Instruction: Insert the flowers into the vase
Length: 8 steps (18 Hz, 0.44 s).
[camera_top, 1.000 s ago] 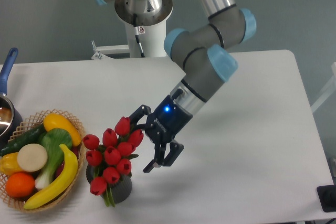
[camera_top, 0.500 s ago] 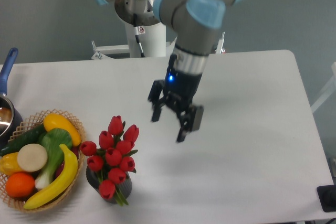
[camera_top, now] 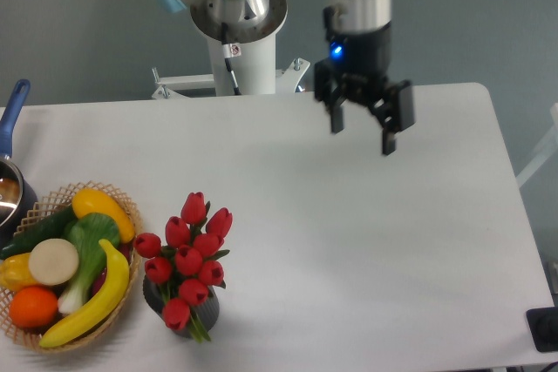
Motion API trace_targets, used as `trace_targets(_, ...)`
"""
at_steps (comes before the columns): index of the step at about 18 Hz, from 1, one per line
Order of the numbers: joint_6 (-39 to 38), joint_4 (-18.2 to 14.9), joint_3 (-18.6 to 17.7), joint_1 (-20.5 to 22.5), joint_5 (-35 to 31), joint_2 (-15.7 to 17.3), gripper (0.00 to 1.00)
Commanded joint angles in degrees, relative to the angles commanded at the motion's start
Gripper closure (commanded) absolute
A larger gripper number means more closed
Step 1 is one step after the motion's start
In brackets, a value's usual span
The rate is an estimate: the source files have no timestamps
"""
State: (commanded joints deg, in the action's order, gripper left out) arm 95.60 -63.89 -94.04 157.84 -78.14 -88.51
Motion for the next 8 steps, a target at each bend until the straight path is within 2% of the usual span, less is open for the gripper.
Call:
trace_targets(3,2.13,-1.32,-0.18,0.71,0.35,0.7,0.0)
trace_targets(8,2.13,-1.33,-0.35,0.89,0.44,0.88,0.0)
